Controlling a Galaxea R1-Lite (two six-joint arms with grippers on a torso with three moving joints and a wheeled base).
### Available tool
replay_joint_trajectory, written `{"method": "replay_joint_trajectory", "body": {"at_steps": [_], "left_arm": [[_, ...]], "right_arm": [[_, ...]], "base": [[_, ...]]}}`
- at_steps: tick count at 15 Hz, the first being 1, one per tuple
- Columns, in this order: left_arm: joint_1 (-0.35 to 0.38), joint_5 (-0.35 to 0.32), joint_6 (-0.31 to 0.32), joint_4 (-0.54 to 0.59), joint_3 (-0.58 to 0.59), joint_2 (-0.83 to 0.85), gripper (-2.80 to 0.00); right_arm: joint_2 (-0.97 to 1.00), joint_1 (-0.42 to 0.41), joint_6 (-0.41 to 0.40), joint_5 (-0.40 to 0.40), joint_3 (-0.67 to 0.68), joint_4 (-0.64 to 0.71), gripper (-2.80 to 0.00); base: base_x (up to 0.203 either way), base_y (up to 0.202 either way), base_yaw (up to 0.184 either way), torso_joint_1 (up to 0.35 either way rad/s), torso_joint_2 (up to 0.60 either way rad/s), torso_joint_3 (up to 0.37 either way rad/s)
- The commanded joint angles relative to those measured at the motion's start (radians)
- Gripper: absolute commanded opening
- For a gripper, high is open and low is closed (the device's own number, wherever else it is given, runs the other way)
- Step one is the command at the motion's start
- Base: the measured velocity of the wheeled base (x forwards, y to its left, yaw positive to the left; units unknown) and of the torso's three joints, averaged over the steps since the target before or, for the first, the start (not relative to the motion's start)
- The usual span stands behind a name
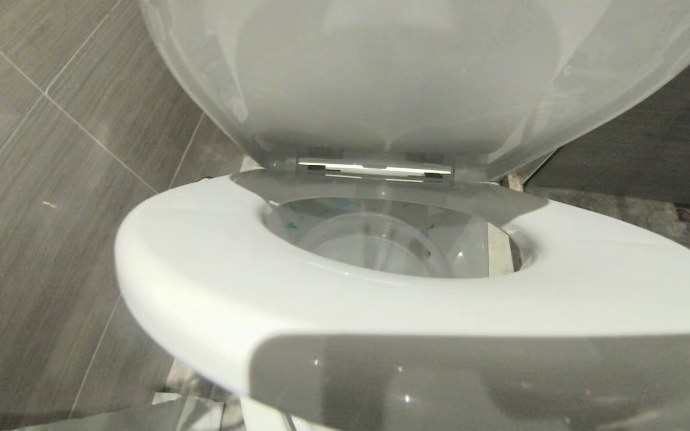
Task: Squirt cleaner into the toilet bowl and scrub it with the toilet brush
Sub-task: Close the toilet lid
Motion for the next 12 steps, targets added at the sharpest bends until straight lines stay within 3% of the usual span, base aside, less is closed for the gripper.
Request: {"method": "replay_joint_trajectory", "body": {"at_steps": [1, 9, 12], "left_arm": [[0.000, -0.003, 0.002, -0.004, 0.000, 0.022, -2.80], [0.076, 0.003, 0.019, -0.010, -0.003, 0.076, -2.80], [0.075, 0.002, 0.022, -0.011, 0.000, 0.079, -2.80]], "right_arm": [[-0.001, 0.000, 0.000, 0.000, 0.012, 0.000, -2.80], [-0.001, 0.000, 0.000, 0.000, 0.012, 0.000, -2.80], [-0.001, 0.000, 0.000, 0.001, 0.012, 0.000, -2.80]], "base": [[0.000, 0.000, 0.000, -0.002, 0.00, 0.196], [0.000, 0.000, 0.000, 0.007, 0.00, 0.201], [0.000, 0.000, 0.000, 0.002, 0.00, 0.203]]}}
